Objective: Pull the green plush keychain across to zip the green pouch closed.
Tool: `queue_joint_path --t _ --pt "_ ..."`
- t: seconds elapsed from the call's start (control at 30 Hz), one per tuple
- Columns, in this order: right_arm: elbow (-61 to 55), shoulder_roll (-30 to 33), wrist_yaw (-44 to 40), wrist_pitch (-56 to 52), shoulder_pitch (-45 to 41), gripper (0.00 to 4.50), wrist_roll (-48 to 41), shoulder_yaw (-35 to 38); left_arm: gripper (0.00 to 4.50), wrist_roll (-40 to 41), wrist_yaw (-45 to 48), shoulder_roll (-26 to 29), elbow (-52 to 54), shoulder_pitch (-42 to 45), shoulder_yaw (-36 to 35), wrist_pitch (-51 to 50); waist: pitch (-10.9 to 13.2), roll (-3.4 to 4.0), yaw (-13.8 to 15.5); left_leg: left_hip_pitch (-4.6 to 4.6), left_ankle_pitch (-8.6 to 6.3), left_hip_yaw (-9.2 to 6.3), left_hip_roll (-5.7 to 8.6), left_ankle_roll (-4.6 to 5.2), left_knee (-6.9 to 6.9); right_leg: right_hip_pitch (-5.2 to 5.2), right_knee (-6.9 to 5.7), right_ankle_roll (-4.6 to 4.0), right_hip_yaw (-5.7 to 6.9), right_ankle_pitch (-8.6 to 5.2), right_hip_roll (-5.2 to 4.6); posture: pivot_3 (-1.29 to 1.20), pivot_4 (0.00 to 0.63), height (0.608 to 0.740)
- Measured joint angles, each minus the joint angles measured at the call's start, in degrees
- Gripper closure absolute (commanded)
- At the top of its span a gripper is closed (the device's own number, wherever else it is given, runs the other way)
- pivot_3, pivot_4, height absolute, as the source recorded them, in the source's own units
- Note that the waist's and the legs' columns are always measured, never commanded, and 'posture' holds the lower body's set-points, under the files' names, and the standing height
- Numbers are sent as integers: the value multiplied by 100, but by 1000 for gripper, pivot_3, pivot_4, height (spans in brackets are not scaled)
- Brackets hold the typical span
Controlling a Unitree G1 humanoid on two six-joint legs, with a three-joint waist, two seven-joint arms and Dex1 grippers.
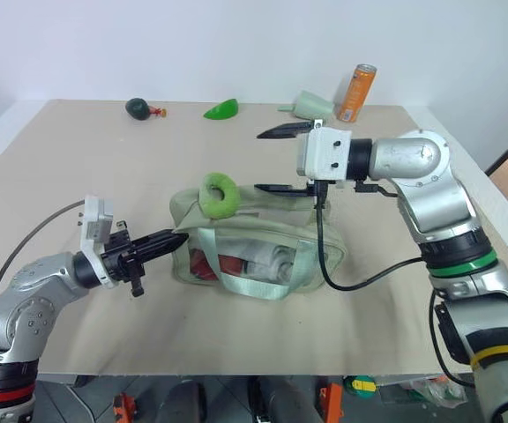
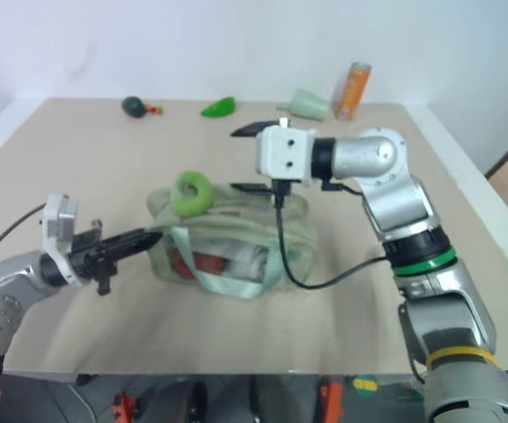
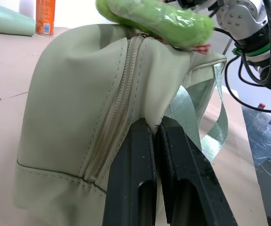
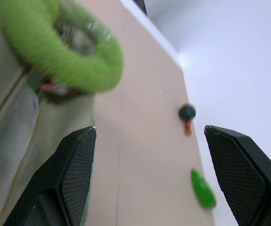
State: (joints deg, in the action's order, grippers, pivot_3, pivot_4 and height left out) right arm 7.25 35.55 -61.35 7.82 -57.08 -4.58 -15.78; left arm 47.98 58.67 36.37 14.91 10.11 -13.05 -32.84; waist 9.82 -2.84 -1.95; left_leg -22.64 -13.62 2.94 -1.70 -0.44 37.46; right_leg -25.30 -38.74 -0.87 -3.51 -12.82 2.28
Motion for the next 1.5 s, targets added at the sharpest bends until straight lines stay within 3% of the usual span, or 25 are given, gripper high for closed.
queue_joint_path --t 0.43,0.67,1.0,1.03,1.37,1.5 --pt "-421 111 -1217 -722 -3 710 -656 11 4500 116 -209 -63 98 -71 -12 -21 0 0 10 2 0 -1 4 1 6 2 -2 -1 9 2 -8 0 150 740" --pt "-538 -1 -1255 -797 -3 710 -707 19 4500 132 -216 -63 98 -70 -11 -24 0 0 10 2 0 -2 4 1 6 2 -4 -2 10 1 -8 0 150 740" --pt "-703 -634 -1096 -866 -5 710 -688 -6 4500 123 -251 -125 98 -71 19 -9 0 0 16 2 0 -1 5 1 8 3 -4 -2 12 1 -12 0 150 740" --pt "-703 -660 -1094 -866 -5 1214 -687 -10 4500 123 -256 -129 98 -73 21 -8 0 0 16 2 0 -2 5 1 8 3 -4 -2 12 2 -12 0 150 740" --pt "-702 -770 -1115 -836 -4 4470 -626 -18 4500 163 -378 -160 169 -150 10 -1 0 0 17 2 0 -2 5 1 8 3 -5 -2 14 2 -12 0 150 740" --pt "-702 -765 -1165 -864 -4 4470 -625 -18 4500 199 -422 -164 172 -150 7 -2 0 0 17 2 0 -2 5 1 8 3 -5 -2 14 2 -12 0 150 740"
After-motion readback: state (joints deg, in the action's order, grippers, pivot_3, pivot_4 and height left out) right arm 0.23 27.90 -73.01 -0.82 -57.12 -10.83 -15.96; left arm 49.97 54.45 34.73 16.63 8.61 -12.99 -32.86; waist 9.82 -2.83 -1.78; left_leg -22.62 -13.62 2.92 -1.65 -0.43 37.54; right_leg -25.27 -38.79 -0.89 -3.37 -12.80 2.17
